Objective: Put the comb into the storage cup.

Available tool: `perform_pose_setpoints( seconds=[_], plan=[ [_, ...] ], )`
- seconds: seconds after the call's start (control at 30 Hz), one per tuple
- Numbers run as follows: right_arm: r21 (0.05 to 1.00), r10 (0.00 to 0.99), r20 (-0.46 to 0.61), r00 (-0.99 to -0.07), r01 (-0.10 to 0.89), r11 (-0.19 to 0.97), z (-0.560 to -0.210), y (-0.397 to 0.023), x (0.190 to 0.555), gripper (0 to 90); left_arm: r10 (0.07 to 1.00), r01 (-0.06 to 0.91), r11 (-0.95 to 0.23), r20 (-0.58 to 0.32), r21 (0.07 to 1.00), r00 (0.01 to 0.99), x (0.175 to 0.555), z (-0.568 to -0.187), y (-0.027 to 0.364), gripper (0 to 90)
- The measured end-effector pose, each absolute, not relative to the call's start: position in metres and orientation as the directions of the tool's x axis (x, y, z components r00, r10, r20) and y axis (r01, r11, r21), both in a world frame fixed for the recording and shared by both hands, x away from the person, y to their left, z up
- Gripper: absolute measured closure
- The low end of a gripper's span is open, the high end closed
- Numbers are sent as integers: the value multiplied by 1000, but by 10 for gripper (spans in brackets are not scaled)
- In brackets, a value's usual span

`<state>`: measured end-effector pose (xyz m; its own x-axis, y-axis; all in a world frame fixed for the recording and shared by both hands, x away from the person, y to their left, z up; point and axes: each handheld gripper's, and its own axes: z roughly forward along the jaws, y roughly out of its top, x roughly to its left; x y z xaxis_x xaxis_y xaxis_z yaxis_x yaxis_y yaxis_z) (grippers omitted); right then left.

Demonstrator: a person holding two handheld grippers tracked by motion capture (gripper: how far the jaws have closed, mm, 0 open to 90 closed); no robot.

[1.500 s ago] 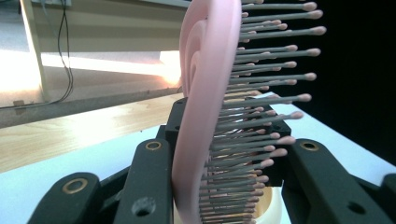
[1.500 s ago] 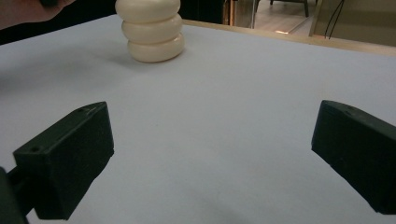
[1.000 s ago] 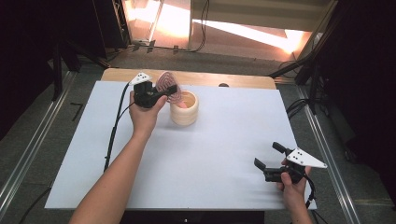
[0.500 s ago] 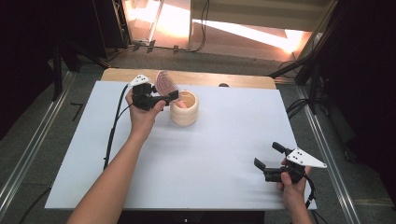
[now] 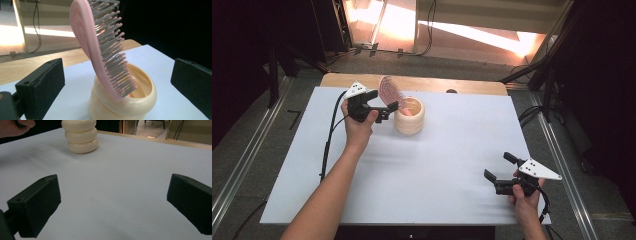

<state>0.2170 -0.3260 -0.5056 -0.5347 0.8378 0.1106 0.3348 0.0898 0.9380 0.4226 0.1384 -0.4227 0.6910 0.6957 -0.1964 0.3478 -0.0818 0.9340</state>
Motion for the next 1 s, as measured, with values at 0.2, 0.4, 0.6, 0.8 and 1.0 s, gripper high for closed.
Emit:
perform_pose_setpoints(
  seconds=[0.2,0.4,0.6,0.8,1.0],
  plan=[
    [937,838,113,-534,338,89,-506,-326,217,0,689,328,-99,-173,939,704,415,-421,142,0],
    [937,838,113,-534,337,89,-506,-326,217,0,687,312,-114,-153,943,711,407,-421,148,0],
    [936,837,115,-535,340,89,-505,-325,217,0,682,297,-135,-129,945,720,398,-421,153,0],
    [937,838,111,-534,338,91,-505,-325,217,0,682,287,-129,-125,949,721,390,-422,160,0],
    [937,838,110,-534,338,92,-505,-325,217,0,678,279,-146,-110,949,727,382,-424,165,0]
  ],
)
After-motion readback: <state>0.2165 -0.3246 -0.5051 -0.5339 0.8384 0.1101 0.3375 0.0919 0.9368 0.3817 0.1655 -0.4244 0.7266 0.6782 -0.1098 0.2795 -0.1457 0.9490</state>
